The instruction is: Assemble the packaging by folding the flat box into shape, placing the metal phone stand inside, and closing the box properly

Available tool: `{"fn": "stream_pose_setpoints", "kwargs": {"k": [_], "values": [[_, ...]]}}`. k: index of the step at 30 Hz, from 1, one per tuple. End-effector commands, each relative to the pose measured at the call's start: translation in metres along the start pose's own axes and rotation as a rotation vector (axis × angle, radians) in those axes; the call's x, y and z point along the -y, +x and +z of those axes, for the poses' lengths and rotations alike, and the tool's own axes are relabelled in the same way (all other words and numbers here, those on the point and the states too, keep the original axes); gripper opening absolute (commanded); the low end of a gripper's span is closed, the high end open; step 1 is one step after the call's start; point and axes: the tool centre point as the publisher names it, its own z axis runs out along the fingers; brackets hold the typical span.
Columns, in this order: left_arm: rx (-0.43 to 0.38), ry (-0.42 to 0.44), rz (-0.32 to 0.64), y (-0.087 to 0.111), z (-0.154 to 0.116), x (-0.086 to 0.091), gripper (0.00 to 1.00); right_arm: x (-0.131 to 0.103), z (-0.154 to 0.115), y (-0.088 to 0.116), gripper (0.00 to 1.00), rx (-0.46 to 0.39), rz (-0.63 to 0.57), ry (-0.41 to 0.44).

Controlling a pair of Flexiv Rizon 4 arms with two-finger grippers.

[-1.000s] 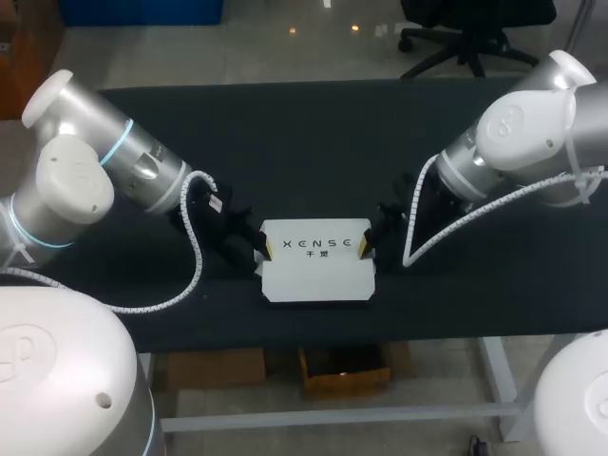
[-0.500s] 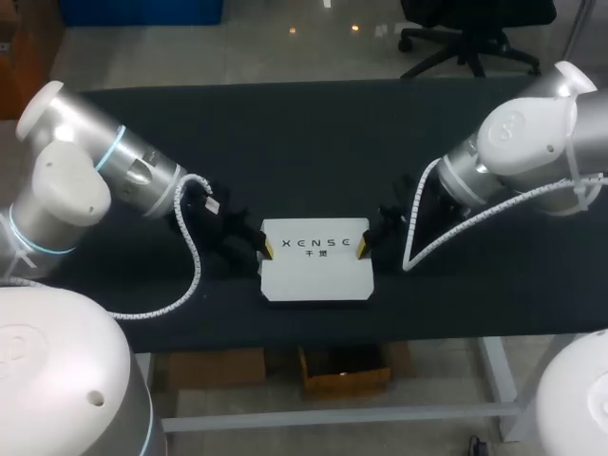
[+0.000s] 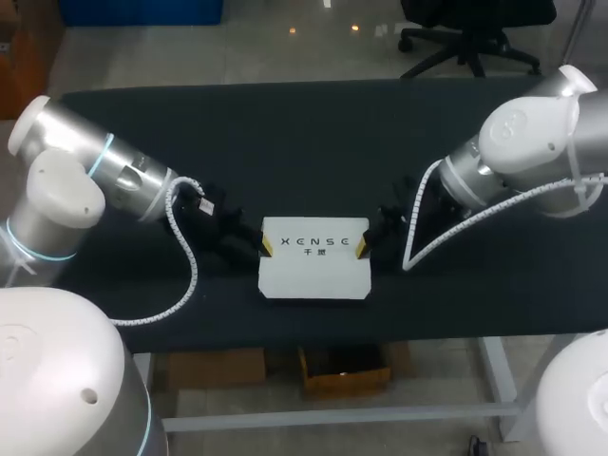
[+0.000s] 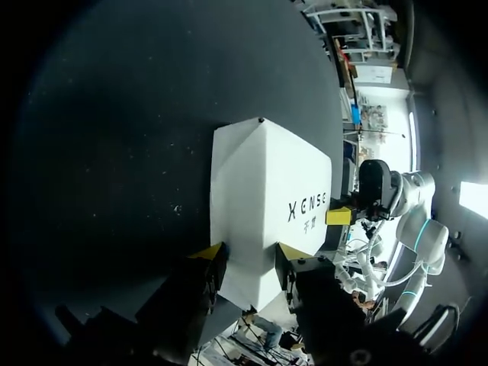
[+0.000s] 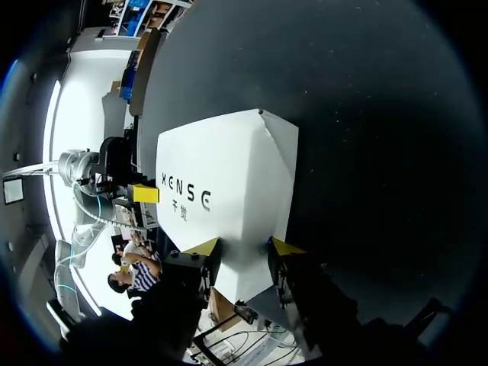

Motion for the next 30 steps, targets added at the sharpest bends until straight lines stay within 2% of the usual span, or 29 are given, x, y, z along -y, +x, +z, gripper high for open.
{"fn": "stream_pose_setpoints", "kwargs": {"k": [1,15,30], "values": [[0.001,0.023,0.003,0.004,0.003,-0.005,0.42,-0.002,0.0,0.003,0.38,-0.007,0.0,0.007],[-0.007,0.045,0.004,0.019,0.001,-0.014,0.4,-0.004,-0.007,0.008,0.37,-0.019,0.016,0.016],[-0.01,0.028,-0.036,0.02,0.001,-0.01,0.41,-0.003,-0.01,0.014,0.37,-0.018,0.032,0.027]]}}
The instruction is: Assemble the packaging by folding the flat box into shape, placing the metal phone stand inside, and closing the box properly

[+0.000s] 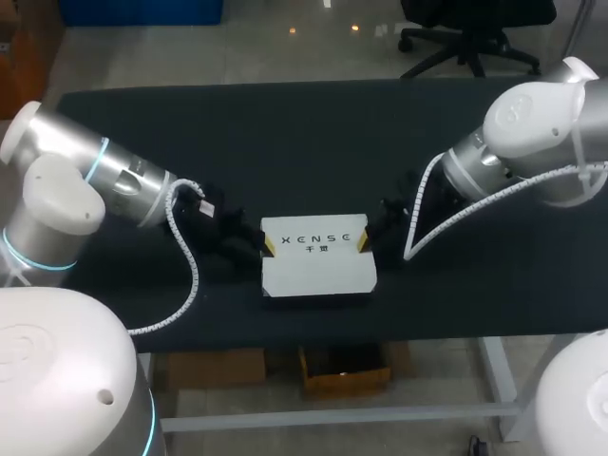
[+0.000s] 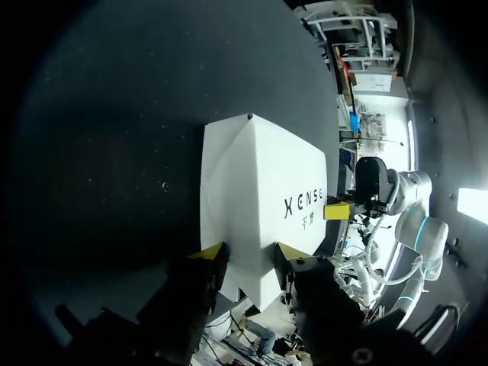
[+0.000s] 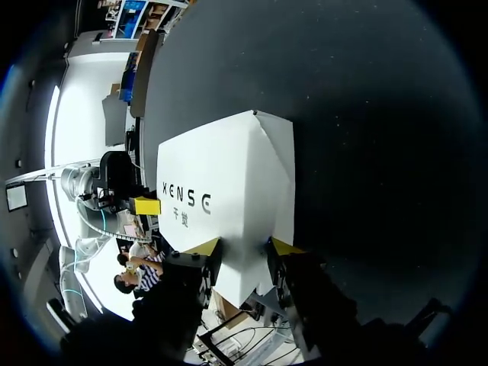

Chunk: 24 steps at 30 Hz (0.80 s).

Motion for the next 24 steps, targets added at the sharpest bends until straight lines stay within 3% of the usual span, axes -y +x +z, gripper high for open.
{"fn": "stream_pose_setpoints", "kwargs": {"k": [1,24], "values": [[0.002,-0.012,-0.008,0.005,0.004,0.004,0.41,-0.001,0.001,0.007,0.37,0.0,0.003,0.011],[0.017,-0.03,-0.089,0.013,0.001,0.014,0.4,-0.007,-0.006,0.016,0.37,0.042,0.105,0.066]]}}
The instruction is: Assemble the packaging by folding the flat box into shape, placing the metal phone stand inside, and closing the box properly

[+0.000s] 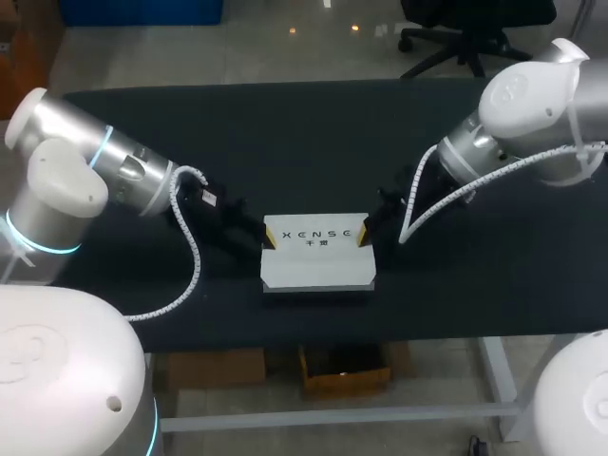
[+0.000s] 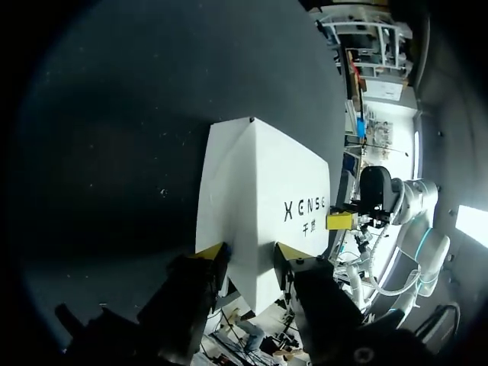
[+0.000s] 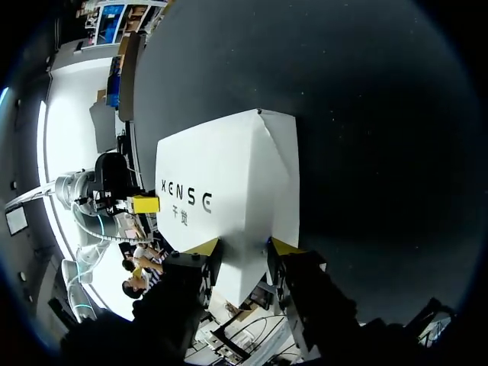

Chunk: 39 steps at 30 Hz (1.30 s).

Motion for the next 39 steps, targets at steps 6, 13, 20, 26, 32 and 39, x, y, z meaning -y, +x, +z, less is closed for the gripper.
{"fn": "stream_pose_setpoints", "kwargs": {"k": [6,13,20,26,32,39], "values": [[0.008,-0.013,-0.026,0.0087,0.0024,0.0062,0.4,-0.0087,-0.0006,0.0092,0.37,0.01,0.022,0.017],[0.008,-0.02,-0.043,0.0096,0.0018,0.0088,0.4,-0.011,-0.0013,0.009,0.37,0.002,0.037,0.027],[0.009,-0.026,-0.057,0.01,0.0016,0.0113,0.4,-0.0118,-0.0007,0.0074,0.37,-0.008,0.047,0.038],[0.008,-0.028,-0.067,0.0095,0.0007,0.0109,0.4,-0.0102,0.0008,0.0066,0.36,-0.014,0.054,0.044],[0.009,-0.034,-0.081,0.0102,0.0001,0.0099,0.41,-0.0069,0.002,0.0072,0.36,-0.019,0.061,0.05],[0.009,-0.052,-0.104,0.011,-0.0004,0.0088,0.41,-0.0039,0.0023,0.0101,0.36,-0.018,0.072,0.058]]}}
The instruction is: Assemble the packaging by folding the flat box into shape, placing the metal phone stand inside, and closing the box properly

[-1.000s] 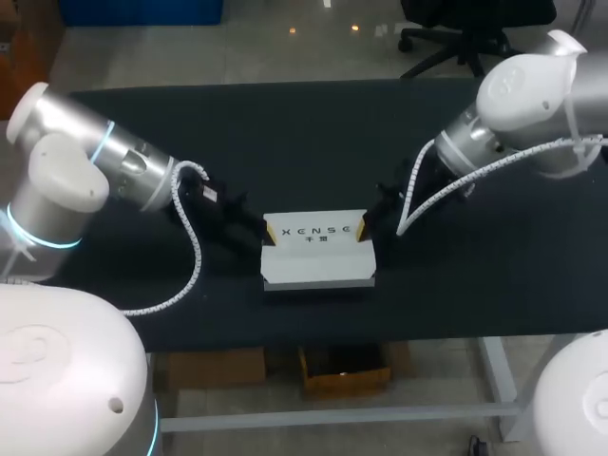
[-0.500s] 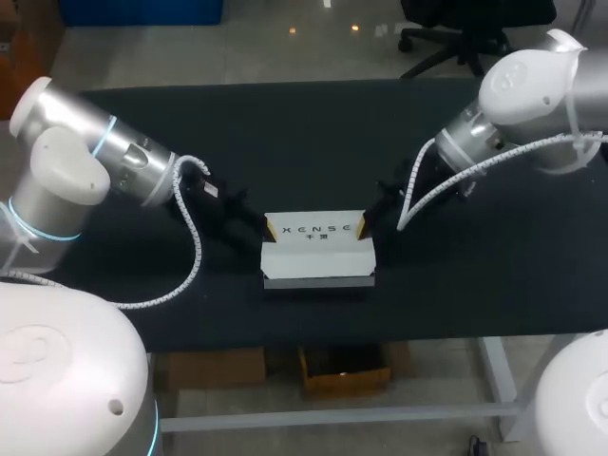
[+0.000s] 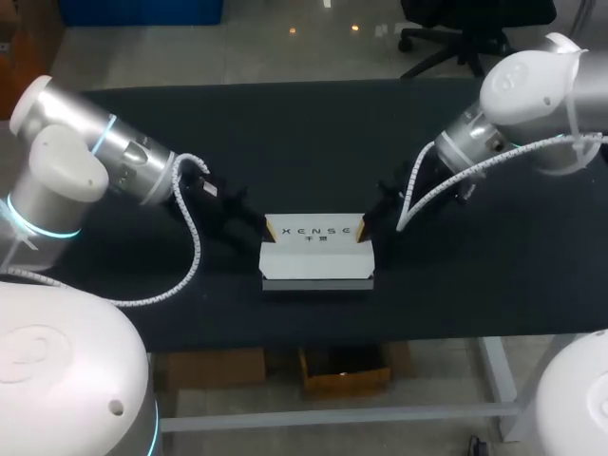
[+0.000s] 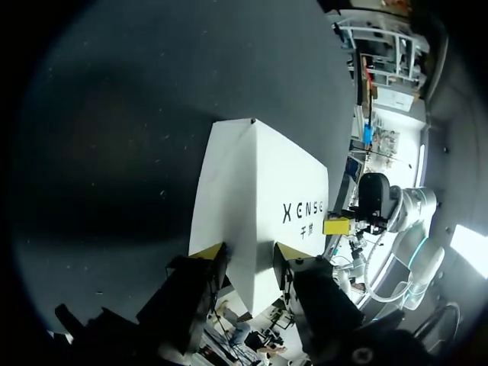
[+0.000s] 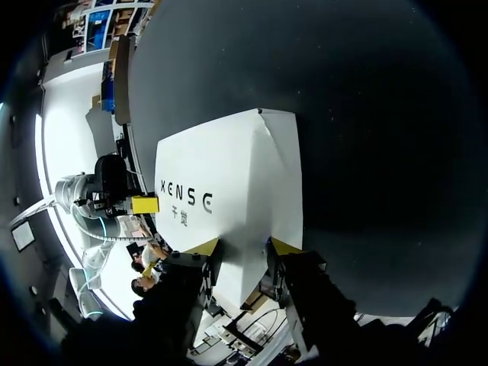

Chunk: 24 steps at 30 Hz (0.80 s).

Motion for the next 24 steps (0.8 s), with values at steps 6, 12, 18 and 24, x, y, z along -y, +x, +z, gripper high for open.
{"fn": "stream_pose_setpoints", "kwargs": {"k": [6,12,18,24], "values": [[0.002,-0.02,-0.028,0.0042,0.0025,0.0009,0.4,-0.0006,0.0035,0.006,0.36,-0.008,0.011,0.016],[-0.003,-0.034,-0.051,0.005,0.0001,0.0013,0.41,-0.0012,0.0018,0.0076,0.36,-0.015,0.015,0.024],[-0.005,-0.045,-0.07,0.0058,-0.0023,0.0019,0.41,-0.0019,-0.0009,0.01,0.37,-0.019,0.014,0.03],[-0.005,-0.051,-0.083,0.0075,-0.0039,0.0023,0.4,-0.0031,-0.0049,0.0133,0.37,-0.025,0.014,0.04]]}}
